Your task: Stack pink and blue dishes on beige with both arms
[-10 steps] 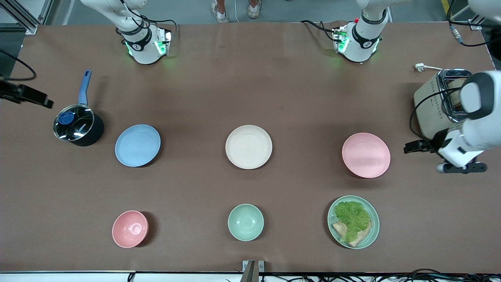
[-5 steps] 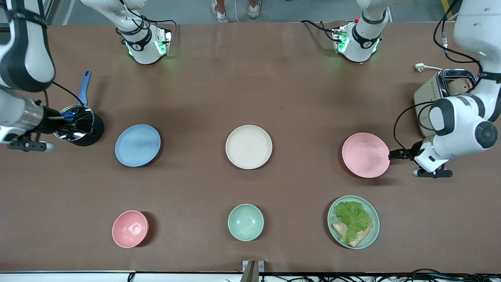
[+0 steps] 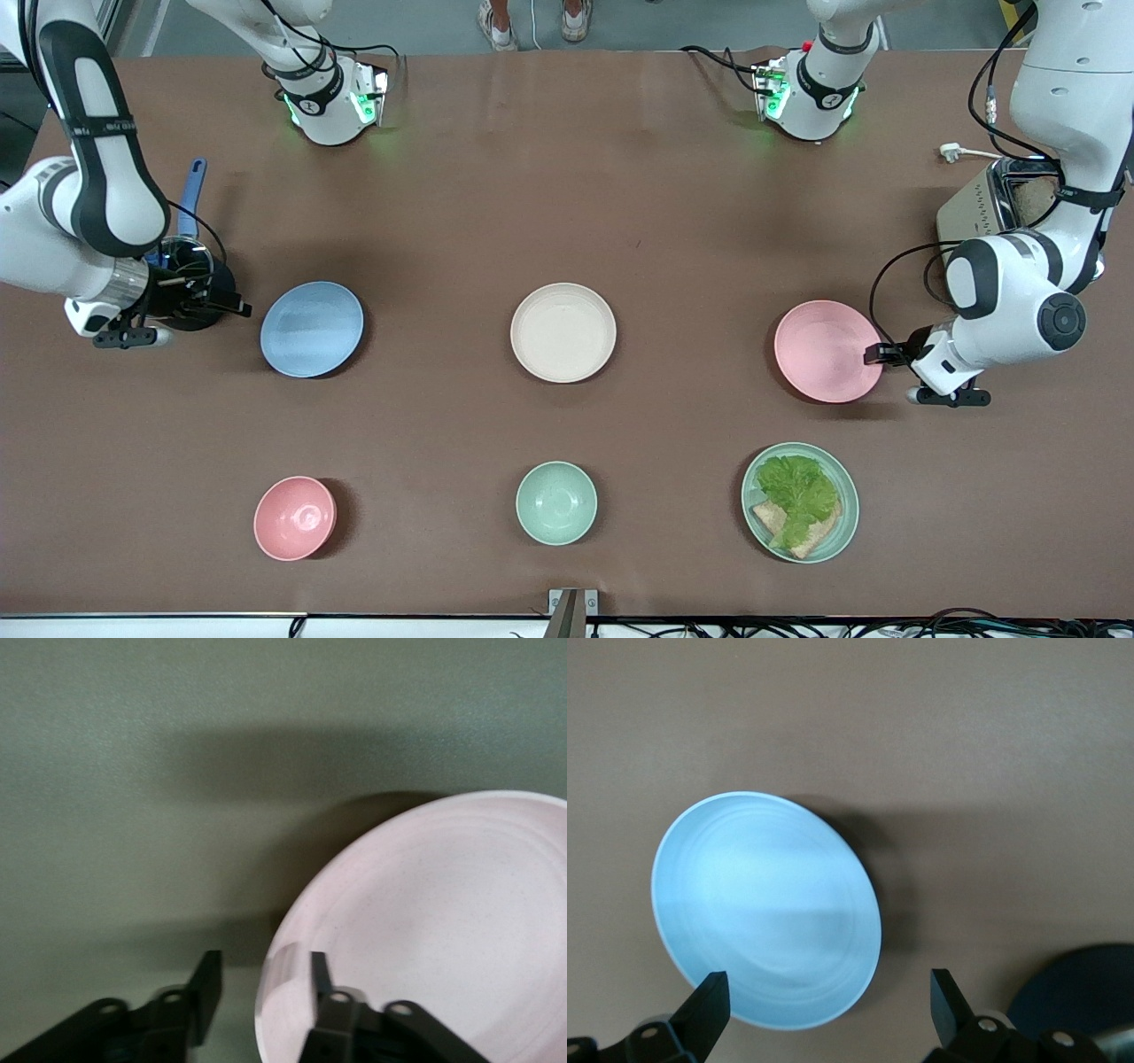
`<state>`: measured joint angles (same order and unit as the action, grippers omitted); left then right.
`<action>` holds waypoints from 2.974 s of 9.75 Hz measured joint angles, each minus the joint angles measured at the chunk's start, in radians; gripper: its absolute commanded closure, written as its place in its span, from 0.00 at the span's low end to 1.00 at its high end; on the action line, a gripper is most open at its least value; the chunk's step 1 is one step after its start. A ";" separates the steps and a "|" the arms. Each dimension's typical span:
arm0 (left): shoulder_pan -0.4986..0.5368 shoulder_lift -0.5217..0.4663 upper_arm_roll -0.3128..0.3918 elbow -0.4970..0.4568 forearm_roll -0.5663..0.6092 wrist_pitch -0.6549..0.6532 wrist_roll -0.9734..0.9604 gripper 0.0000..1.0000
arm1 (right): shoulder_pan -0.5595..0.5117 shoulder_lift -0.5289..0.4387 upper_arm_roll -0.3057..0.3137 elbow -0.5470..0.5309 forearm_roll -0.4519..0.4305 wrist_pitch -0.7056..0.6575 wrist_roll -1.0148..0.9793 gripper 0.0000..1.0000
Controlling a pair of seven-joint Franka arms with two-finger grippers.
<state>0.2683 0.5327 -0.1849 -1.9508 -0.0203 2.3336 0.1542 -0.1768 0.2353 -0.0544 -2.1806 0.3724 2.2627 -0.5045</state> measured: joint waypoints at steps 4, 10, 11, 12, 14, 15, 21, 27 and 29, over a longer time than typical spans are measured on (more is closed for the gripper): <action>-0.001 -0.009 -0.052 0.014 0.000 0.000 0.002 0.99 | 0.000 0.152 0.004 -0.003 0.201 0.126 -0.317 0.02; -0.155 -0.076 -0.324 0.050 -0.001 -0.018 -0.503 0.99 | 0.000 0.184 0.003 -0.002 0.253 0.140 -0.386 0.48; -0.234 -0.073 -0.322 0.059 0.001 -0.018 -0.599 0.99 | -0.001 0.190 0.003 -0.002 0.254 0.144 -0.391 0.53; -0.296 -0.065 -0.321 0.071 0.012 -0.018 -0.678 0.99 | -0.002 0.195 0.003 -0.002 0.254 0.151 -0.393 0.65; -0.389 -0.017 -0.319 0.111 0.076 -0.017 -0.811 0.99 | -0.003 0.197 0.003 -0.002 0.254 0.168 -0.394 0.99; -0.421 0.023 -0.318 0.137 0.115 -0.016 -0.869 0.99 | -0.003 0.197 0.003 -0.001 0.255 0.167 -0.394 1.00; -0.514 0.158 -0.315 0.234 0.164 0.016 -1.014 0.00 | -0.031 0.175 0.000 0.134 0.262 -0.115 -0.265 1.00; -0.360 0.004 -0.304 0.380 0.236 -0.087 -0.963 0.00 | 0.233 0.056 0.018 0.180 0.262 -0.147 0.252 0.99; -0.270 -0.101 -0.304 0.490 0.241 -0.321 -0.835 0.00 | 0.405 0.054 0.022 0.162 0.262 -0.024 0.460 0.99</action>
<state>-0.0017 0.4313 -0.4886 -1.4606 0.2207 2.0123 -0.6809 0.2282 0.2898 -0.0320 -2.0183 0.6347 2.2385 -0.0445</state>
